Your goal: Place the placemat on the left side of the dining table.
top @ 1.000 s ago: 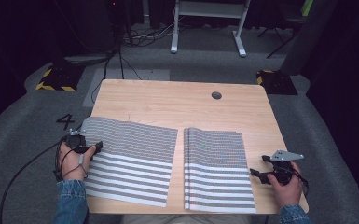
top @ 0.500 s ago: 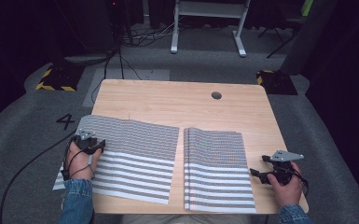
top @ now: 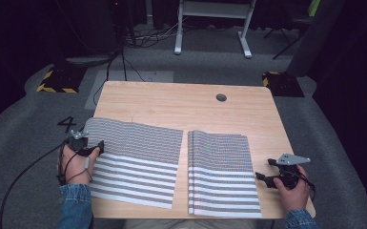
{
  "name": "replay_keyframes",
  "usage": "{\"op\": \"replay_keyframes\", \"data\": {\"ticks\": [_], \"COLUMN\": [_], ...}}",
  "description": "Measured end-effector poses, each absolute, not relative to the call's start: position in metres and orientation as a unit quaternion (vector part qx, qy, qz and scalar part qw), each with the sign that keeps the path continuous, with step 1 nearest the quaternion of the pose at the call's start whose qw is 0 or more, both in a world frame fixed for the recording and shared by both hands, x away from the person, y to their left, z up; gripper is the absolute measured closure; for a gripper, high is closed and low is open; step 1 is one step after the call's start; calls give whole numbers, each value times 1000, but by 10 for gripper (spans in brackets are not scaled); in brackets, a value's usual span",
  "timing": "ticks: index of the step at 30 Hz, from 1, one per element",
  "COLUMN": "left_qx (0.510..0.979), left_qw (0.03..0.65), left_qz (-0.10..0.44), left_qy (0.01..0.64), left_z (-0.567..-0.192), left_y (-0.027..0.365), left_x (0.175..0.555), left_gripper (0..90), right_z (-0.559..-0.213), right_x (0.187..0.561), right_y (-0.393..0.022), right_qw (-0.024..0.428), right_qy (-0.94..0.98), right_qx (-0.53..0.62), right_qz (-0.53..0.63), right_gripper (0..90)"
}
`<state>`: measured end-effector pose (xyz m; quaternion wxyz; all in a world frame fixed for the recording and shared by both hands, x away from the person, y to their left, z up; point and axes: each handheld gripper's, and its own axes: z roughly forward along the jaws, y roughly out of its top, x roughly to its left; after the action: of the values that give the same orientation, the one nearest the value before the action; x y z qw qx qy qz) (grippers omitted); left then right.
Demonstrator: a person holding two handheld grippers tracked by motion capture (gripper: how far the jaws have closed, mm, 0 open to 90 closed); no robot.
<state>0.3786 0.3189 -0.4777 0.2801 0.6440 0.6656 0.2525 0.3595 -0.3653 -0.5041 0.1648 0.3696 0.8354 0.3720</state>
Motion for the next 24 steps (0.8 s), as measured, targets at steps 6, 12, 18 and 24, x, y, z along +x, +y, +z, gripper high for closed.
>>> {"op": "replay_keyframes", "data": {"ticks": [6,12,18,24], "left_qx": [623,615,616,616], "left_qw": [279,301,306,305], "left_qz": [189,173,170,179], "left_qy": [706,708,706,704], "left_z": [-499,-501,-501,-502], "left_y": [338,340,341,339], "left_x": [379,377,377,375], "left_gripper": [205,261,289,295], "right_z": [-504,-504,-504,-504], "right_x": [360,360,360,360], "right_y": [-365,-365,-366,-366], "right_qw": [165,165,164,165], "right_qy": [835,835,836,836], "right_qx": [370,370,370,370], "right_qz": [372,372,370,371], "right_gripper": [155,155,155,155]}}
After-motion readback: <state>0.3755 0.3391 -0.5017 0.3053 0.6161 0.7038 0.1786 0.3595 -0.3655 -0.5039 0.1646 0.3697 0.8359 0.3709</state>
